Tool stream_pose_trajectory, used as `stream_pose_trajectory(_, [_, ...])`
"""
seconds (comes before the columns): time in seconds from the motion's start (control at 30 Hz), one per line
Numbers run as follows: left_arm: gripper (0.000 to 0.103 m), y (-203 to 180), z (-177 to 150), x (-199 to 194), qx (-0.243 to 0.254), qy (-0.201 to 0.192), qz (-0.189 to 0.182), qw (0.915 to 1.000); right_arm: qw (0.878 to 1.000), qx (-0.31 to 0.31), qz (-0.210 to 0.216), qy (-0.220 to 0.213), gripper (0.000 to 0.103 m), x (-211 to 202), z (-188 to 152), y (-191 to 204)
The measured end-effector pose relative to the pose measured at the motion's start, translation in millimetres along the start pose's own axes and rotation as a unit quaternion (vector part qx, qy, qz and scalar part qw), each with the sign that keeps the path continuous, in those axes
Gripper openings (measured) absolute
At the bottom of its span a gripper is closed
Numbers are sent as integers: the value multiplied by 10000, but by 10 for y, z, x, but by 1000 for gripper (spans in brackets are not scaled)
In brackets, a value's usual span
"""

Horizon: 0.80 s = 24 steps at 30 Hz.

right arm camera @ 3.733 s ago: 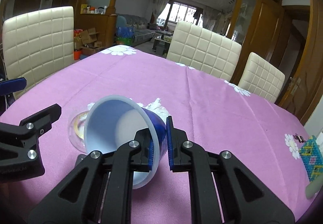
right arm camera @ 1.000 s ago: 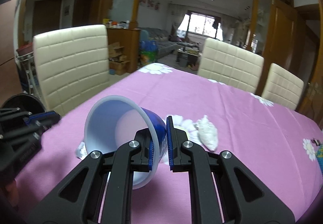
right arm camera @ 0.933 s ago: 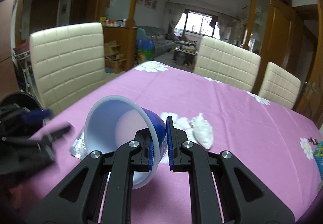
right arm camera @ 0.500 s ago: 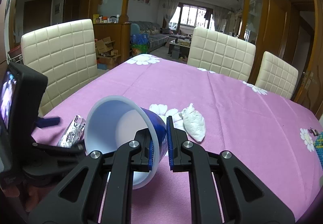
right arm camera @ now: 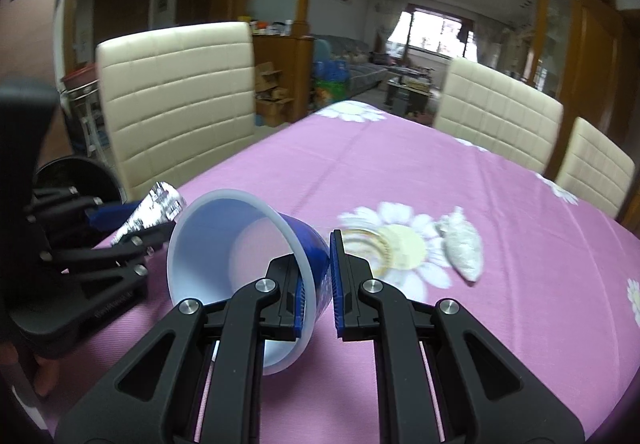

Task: Collect trash
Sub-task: 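Carry the blister pack over the bin and open the left tool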

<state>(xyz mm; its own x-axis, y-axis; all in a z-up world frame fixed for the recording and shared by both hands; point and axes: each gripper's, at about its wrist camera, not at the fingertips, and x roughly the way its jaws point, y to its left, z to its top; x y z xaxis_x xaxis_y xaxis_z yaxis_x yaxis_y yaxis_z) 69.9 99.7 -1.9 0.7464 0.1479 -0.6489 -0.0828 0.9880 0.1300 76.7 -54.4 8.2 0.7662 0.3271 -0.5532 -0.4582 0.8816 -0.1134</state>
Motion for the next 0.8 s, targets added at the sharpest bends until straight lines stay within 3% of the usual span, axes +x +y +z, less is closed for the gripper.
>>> stream_pose_trajectory(0.33, [31, 679, -265, -294, -258, -213, 908, 9953, 9971, -342, 686, -27, 12, 17, 171, 629])
stream_pose_trajectory(0.8, [34, 1415, -558, -312, -1031, -28, 1380, 9850, 9895, -772, 1218, -46, 12, 30, 270, 1329])
